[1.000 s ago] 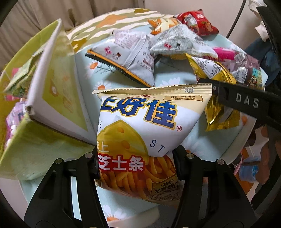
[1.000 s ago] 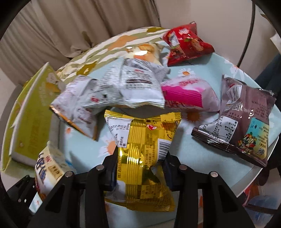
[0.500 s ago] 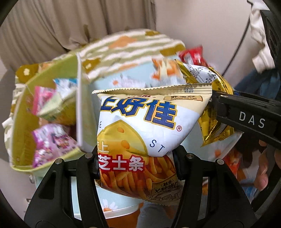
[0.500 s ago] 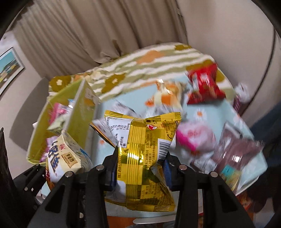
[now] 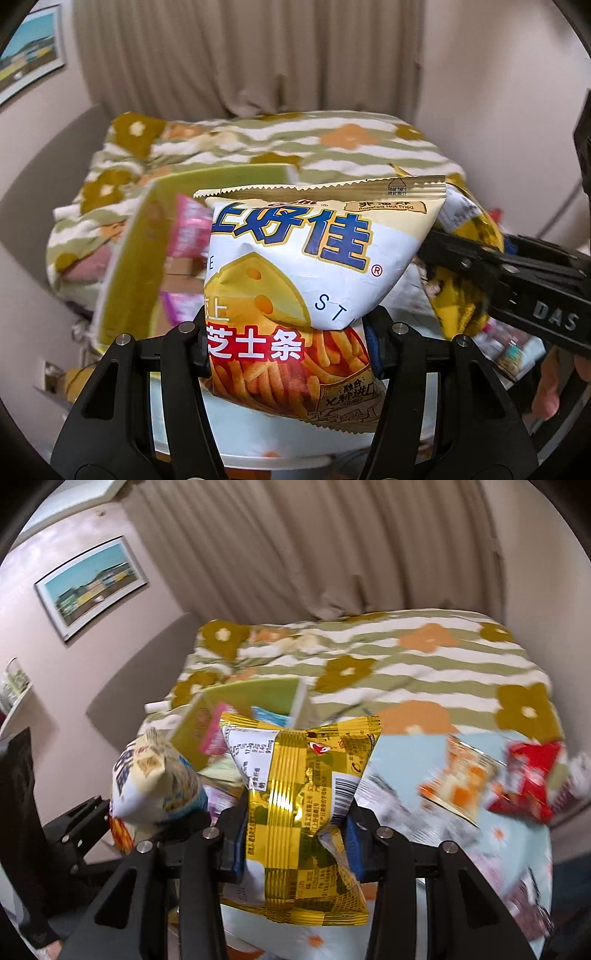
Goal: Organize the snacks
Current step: 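Carry both bags over the box and open both tools to drop them inside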
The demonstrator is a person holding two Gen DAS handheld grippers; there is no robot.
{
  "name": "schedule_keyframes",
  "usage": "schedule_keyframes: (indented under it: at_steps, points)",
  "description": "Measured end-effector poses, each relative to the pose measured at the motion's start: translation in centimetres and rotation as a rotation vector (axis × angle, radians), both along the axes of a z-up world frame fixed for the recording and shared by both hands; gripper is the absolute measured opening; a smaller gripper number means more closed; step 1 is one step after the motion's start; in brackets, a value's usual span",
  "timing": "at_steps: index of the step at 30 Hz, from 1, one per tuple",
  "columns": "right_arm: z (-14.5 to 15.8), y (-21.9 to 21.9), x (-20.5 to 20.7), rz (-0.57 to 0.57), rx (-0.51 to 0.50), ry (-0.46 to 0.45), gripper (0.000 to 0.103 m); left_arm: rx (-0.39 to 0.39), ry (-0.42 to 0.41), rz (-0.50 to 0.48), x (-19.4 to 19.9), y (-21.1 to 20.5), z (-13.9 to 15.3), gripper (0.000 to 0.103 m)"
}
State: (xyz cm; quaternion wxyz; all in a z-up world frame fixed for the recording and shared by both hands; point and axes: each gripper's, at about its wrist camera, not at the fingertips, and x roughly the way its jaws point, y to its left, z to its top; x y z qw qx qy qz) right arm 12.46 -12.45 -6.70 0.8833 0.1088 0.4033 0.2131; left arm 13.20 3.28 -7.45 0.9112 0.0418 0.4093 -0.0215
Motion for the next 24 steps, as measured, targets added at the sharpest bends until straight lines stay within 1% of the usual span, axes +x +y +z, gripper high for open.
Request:
schedule_keyframes:
  at_steps: [4,8,11,13,19,21,22,23,24]
  points:
    - [0.6,3.7,2.5,0.048,0.015,-0.001,0.039,-0.012,0.004,0.064,2.2,4.3,0.5,0.057]
    - [1.3,6.9,4.7,0.055,0.020,0.003,0.039,-0.017,0.022,0.107,5.2,8.4,0.5,0.057]
    - [1.6,9.4,6.5,0.058,0.027,0.013,0.039,-0.032,0.029,0.115,6.9,10.9,0.4,0.057]
    - [2.0,10.3,7.3,0.054,0.022,0.008,0.039,-0.035,0.046,0.113,8.3,12.3,0.0,0.057]
    - [1.9,12.9,9.7,0.025,0.006,0.024,0.039,-0.066,0.108,0.094,12.3,15.4,-2.4,0.058]
    - [1.4,13.2,10.3,0.009,0.003,0.039,0.039,-0.071,0.129,0.082,13.4,15.9,-3.5,0.064]
    - [1.2,13.4,10.5,0.003,0.003,0.045,0.039,-0.065,0.136,0.079,13.6,15.8,-3.8,0.081]
    - [1.0,13.6,10.9,-0.006,0.001,0.054,0.039,-0.052,0.141,0.080,13.8,15.9,-4.1,0.103]
    - [0.7,13.7,11.0,-0.013,-0.001,0.061,0.039,-0.036,0.137,0.081,14.0,16.0,-4.3,0.103]
